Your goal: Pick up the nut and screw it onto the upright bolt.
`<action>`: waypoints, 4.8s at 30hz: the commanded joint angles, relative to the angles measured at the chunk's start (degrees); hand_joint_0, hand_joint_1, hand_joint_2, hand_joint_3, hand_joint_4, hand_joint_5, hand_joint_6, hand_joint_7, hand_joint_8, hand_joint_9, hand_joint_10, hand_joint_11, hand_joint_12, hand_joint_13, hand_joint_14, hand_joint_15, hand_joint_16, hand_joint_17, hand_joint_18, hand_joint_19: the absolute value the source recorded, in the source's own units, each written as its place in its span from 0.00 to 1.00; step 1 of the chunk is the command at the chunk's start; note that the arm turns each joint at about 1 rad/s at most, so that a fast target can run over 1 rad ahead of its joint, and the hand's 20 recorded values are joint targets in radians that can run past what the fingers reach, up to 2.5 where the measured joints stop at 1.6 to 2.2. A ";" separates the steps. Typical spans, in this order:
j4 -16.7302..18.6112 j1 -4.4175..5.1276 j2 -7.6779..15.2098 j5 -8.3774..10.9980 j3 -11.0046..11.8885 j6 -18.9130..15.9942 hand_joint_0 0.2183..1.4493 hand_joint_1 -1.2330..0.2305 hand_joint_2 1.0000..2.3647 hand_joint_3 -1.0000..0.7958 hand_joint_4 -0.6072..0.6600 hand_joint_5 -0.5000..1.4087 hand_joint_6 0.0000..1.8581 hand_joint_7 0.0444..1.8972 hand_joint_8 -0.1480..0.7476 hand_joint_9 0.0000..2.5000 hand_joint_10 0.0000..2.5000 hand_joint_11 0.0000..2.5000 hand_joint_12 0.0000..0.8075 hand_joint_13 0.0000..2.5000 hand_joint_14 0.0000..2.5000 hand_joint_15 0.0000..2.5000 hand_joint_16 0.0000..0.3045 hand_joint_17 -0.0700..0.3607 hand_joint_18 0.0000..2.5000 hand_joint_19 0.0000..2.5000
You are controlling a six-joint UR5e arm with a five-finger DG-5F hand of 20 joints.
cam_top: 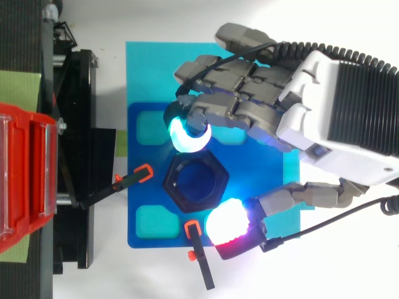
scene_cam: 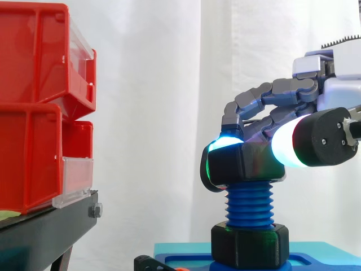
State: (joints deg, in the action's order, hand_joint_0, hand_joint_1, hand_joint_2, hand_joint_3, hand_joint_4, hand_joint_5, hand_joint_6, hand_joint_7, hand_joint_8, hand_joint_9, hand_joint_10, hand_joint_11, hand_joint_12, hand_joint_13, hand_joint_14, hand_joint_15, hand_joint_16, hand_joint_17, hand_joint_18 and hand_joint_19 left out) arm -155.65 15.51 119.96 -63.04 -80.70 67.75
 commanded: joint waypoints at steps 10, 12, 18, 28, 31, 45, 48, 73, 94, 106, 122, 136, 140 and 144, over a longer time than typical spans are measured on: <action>-0.27 -0.39 0.01 -0.33 -0.07 -0.08 0.28 0.42 0.00 0.28 0.64 0.16 0.38 0.57 0.47 0.19 0.00 0.02 0.39 0.21 0.00 0.01 0.13 0.38 0.14 0.00; -0.27 -0.48 0.01 -0.33 0.01 -0.08 0.28 0.42 0.00 0.28 0.64 0.16 0.38 0.57 0.47 0.19 0.00 0.03 0.39 0.21 0.00 0.01 0.13 0.38 0.14 0.00; -0.27 -0.65 0.01 -0.42 0.01 -0.08 0.28 0.42 0.00 0.28 0.64 0.16 0.38 0.57 0.47 0.19 0.00 0.03 0.39 0.21 0.00 0.01 0.13 0.38 0.14 0.00; -0.27 -1.36 0.01 -1.56 0.01 0.01 0.28 0.38 0.00 0.28 0.64 0.16 0.37 0.58 0.47 0.19 0.00 0.02 0.39 0.20 0.00 0.01 0.13 0.37 0.14 0.00; -0.36 -1.45 0.01 -1.65 0.01 0.01 0.28 0.36 0.00 0.28 0.64 0.16 0.37 0.58 0.47 0.19 0.00 0.03 0.39 0.20 0.00 0.01 0.13 0.38 0.14 0.00; -0.27 -1.09 0.01 -2.44 0.01 2.47 0.27 0.30 0.00 0.28 0.64 0.16 0.37 0.58 0.47 0.19 0.00 0.03 0.39 0.20 0.00 0.01 0.14 0.38 0.14 0.00; -0.36 -1.09 0.01 -2.79 -0.07 3.70 0.27 0.30 0.00 0.28 0.64 0.16 0.37 0.58 0.47 0.19 0.00 0.03 0.39 0.20 0.00 0.01 0.14 0.38 0.14 0.00; -0.71 -1.53 0.01 -3.58 0.01 9.06 0.23 0.32 0.00 0.28 0.65 0.16 0.36 0.59 0.48 0.19 0.00 0.02 0.41 0.20 0.00 0.01 0.15 0.39 0.14 0.00; -0.62 -1.80 0.01 -4.46 0.01 9.06 0.15 0.42 0.00 0.28 0.65 0.14 0.27 0.38 0.48 0.11 0.00 0.00 0.49 0.09 0.00 0.00 0.20 0.47 0.02 0.00; -1.41 -1.89 -0.08 -5.34 1.77 8.89 0.12 0.58 0.00 0.28 0.61 0.12 0.27 0.31 0.44 0.01 0.00 0.00 0.51 0.00 0.00 0.00 0.22 0.51 0.00 0.00; -4.14 -0.22 0.01 -5.17 4.41 8.89 0.15 0.67 0.00 0.28 0.61 0.13 0.27 0.33 0.43 0.00 0.00 0.00 0.49 0.00 0.00 0.00 0.20 0.49 0.00 0.00; 0.43 -0.39 1.77 -6.40 4.23 8.10 0.16 0.72 0.00 0.28 0.61 0.13 0.27 0.33 0.43 0.00 0.00 0.00 0.49 0.00 0.00 0.00 0.20 0.49 0.00 0.00; 0.43 -0.30 1.77 -6.22 4.23 8.10 0.17 0.73 0.00 0.28 0.63 0.14 0.27 0.37 0.43 0.01 0.00 0.00 0.49 0.00 0.00 0.00 0.20 0.49 0.00 0.00; 0.08 -0.13 2.03 -6.22 4.23 8.10 0.18 0.73 0.00 0.28 0.64 0.15 0.27 0.41 0.44 0.01 0.00 0.00 0.49 0.00 0.00 0.00 0.20 0.48 0.00 0.00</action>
State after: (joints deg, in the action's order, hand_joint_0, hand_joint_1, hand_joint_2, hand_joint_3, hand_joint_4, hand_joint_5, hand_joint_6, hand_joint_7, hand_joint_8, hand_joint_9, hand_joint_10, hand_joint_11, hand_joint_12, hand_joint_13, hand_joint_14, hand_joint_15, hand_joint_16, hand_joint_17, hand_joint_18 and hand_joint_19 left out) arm -155.38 15.31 121.83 -69.19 -76.46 75.87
